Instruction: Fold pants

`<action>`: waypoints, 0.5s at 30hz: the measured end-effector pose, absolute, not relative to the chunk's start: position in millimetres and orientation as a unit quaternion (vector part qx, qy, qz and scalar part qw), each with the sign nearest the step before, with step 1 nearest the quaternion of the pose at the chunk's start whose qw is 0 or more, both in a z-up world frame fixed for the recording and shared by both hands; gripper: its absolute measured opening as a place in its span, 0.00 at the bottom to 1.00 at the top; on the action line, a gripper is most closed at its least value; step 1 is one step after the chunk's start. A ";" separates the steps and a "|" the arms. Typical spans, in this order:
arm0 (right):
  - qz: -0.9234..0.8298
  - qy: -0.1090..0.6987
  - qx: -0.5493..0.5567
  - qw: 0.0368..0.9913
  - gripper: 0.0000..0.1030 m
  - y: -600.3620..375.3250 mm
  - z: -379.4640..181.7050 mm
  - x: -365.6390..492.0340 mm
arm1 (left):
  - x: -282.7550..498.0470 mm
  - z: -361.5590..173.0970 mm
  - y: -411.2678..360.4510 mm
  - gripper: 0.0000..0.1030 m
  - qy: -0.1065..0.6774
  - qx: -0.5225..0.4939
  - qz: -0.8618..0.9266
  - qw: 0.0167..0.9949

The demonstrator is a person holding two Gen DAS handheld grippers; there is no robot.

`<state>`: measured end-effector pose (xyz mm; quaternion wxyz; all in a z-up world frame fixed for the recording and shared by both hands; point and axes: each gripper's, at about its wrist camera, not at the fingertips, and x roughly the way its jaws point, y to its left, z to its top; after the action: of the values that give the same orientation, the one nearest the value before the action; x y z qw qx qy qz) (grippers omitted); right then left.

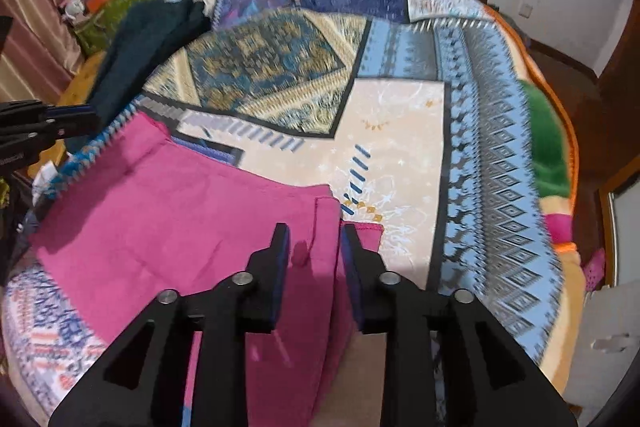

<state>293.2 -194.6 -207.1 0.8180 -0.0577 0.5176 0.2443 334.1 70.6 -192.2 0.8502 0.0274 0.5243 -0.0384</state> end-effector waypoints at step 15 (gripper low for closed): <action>0.226 0.497 -0.033 0.837 0.53 -216.9 -207.9 245.7 | 297.0 -211.6 81.3 0.60 0.560 -0.037 -0.064 0.825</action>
<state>245.7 -216.9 -207.9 0.8374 -0.0332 0.4968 0.2257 297.0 81.3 -211.6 0.8252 -0.0371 0.5599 -0.0642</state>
